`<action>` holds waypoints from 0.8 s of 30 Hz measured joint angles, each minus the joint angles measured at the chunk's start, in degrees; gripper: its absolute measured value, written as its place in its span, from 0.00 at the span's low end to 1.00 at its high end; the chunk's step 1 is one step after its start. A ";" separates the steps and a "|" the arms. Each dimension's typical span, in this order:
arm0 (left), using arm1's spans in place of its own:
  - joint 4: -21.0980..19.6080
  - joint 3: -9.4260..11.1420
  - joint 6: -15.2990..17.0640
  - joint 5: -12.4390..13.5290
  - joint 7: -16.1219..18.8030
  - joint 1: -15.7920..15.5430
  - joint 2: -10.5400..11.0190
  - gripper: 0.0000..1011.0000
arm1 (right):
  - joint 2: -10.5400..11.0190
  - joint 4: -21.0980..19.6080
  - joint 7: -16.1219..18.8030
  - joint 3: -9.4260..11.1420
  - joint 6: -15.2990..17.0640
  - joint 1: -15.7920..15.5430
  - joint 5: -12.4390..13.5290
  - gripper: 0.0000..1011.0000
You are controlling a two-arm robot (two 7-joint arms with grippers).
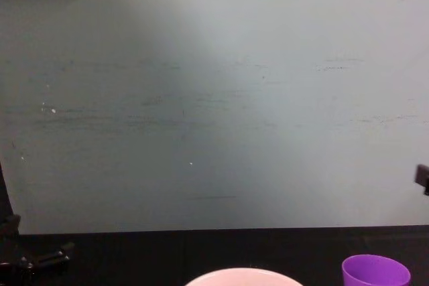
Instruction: Pick up the cup and pour the mung beans from the cup into the bowl.
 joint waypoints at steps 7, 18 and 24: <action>0.00 0.00 0.00 0.00 0.00 0.00 0.00 0.99 | -1.75 2.84 -3.08 2.20 0.35 0.50 -1.79 0.99; 0.00 0.00 0.00 0.00 0.00 0.00 0.00 0.99 | -3.59 7.65 -4.11 4.17 -0.30 2.48 -3.90 0.99; 0.00 0.00 0.00 0.00 0.00 0.00 0.00 0.99 | -4.04 8.78 -3.91 4.24 -0.41 3.02 -4.81 0.99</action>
